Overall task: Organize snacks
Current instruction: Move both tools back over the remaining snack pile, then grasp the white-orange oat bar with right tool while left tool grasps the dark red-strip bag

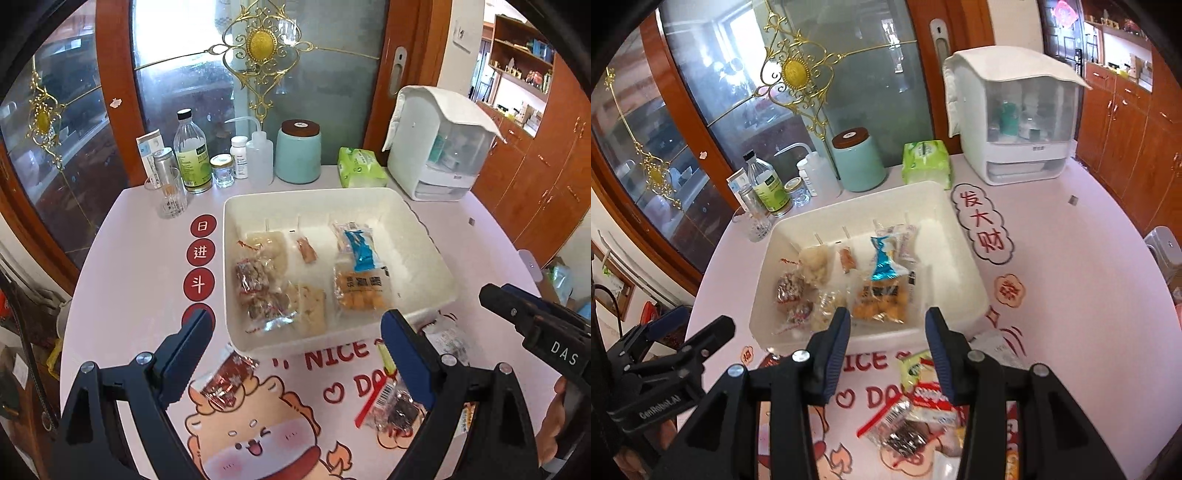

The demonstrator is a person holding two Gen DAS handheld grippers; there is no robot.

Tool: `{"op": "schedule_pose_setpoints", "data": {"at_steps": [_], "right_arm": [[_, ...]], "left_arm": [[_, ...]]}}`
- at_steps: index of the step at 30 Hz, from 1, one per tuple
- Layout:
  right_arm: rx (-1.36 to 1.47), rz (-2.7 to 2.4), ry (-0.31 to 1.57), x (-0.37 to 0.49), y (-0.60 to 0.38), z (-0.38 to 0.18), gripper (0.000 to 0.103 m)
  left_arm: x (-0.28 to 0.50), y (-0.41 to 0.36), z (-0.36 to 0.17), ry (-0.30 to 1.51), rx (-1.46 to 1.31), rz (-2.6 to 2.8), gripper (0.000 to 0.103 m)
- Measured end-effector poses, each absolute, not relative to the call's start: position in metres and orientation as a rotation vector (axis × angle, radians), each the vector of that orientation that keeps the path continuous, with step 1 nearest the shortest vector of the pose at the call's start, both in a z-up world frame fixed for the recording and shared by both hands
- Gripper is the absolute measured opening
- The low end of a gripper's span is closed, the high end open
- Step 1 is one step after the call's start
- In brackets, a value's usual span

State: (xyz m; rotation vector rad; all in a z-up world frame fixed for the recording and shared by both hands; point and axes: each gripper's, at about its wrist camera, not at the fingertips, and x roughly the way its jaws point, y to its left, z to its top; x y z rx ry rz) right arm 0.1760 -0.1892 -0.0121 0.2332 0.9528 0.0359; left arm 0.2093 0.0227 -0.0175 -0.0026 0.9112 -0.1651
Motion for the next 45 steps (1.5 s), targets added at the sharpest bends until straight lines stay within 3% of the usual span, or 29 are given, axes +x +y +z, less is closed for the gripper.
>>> {"op": "schedule_pose_setpoints", "data": {"at_steps": [21, 45], "right_arm": [[0.212, -0.035, 0.916, 0.083, -0.236, -0.015, 0.043], [0.221, 0.048, 1.150, 0.044, -0.291, -0.129, 0.043]], "left_arm": [[0.138, -0.026, -0.027, 0.871, 0.051, -0.276, 0.092], [0.137, -0.098, -0.164, 1.200, 0.186, -0.397, 0.092]]}}
